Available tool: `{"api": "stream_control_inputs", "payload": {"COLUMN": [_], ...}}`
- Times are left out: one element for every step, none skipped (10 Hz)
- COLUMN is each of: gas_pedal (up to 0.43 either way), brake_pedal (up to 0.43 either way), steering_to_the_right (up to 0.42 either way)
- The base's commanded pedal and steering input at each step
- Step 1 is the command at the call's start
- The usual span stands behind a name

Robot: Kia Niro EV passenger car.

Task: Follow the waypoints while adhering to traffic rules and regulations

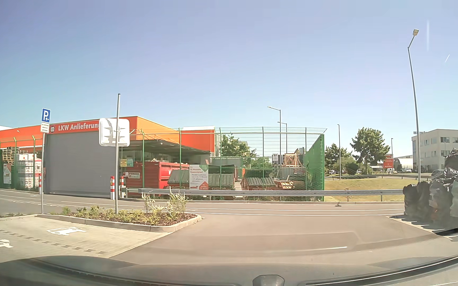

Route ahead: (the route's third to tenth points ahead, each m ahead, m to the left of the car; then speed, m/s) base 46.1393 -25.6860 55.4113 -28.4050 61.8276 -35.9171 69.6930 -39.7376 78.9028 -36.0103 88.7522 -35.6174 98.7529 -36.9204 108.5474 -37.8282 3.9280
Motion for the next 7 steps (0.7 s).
{"api": "stream_control_inputs", "payload": {"gas_pedal": [0.039,0.000,0.000,0.000,0.000,0.000,0.000], "brake_pedal": [0.030,0.030,0.030,0.030,0.030,0.030,0.030], "steering_to_the_right": [0.047,0.050,0.055,0.058,0.060,0.060,0.060]}}
